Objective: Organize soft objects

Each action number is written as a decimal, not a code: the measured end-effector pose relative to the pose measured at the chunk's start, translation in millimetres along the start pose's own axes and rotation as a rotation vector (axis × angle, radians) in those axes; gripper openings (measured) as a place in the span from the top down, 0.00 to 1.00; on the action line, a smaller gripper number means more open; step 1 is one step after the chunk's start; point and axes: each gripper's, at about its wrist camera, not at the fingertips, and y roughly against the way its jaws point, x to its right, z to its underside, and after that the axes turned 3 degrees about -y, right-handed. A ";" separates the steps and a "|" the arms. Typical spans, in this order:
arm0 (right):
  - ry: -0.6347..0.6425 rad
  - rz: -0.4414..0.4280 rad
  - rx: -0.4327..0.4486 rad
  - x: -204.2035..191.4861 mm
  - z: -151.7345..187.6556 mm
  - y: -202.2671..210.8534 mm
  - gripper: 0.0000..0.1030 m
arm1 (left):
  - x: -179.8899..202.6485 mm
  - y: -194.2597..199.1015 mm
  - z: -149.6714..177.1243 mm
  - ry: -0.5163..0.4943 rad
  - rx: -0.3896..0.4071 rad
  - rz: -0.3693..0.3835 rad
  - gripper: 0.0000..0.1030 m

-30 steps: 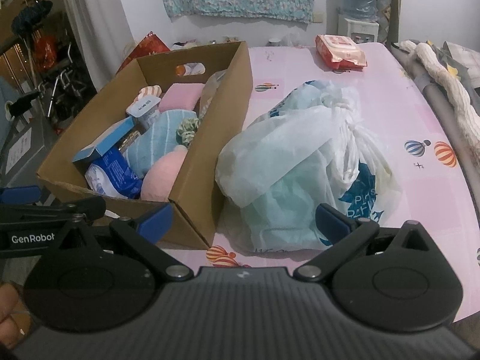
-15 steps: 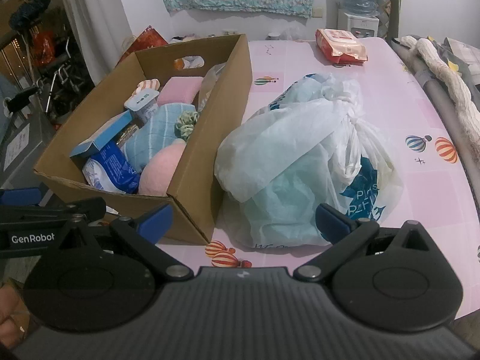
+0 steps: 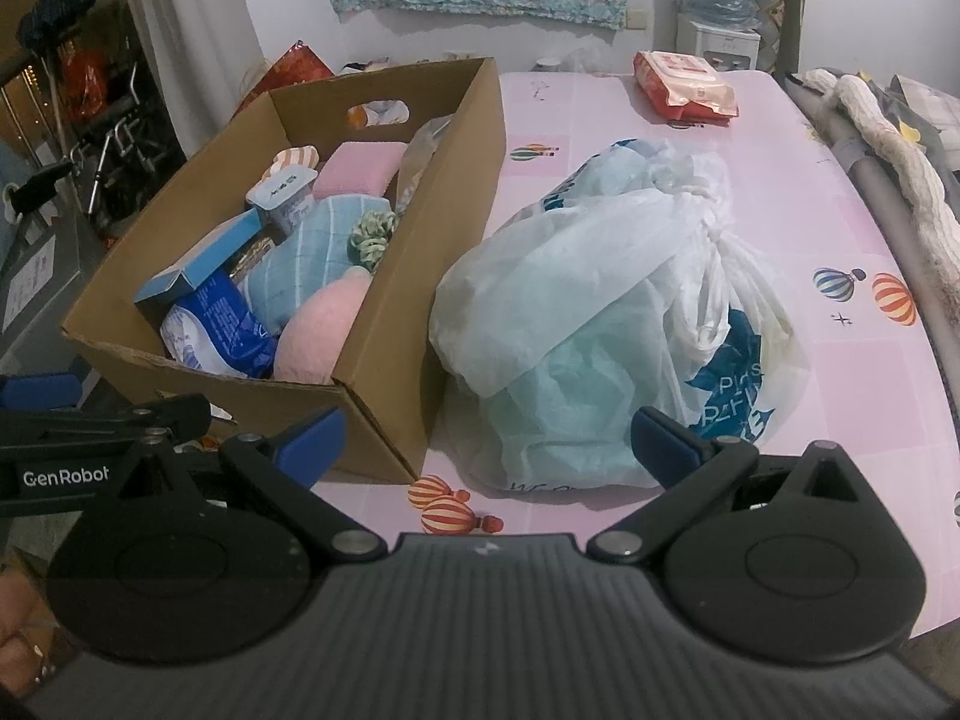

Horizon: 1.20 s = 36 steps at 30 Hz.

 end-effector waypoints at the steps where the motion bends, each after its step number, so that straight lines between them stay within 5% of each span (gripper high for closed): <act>1: 0.001 0.000 0.000 -0.2 -0.2 0.0 0.01 | -0.1 0.0 -0.1 0.000 0.000 0.000 0.01; 36: 0.044 -0.006 -0.004 -15.1 -3.1 -1.4 0.01 | -12.1 2.7 6.5 0.044 -0.001 -0.007 0.01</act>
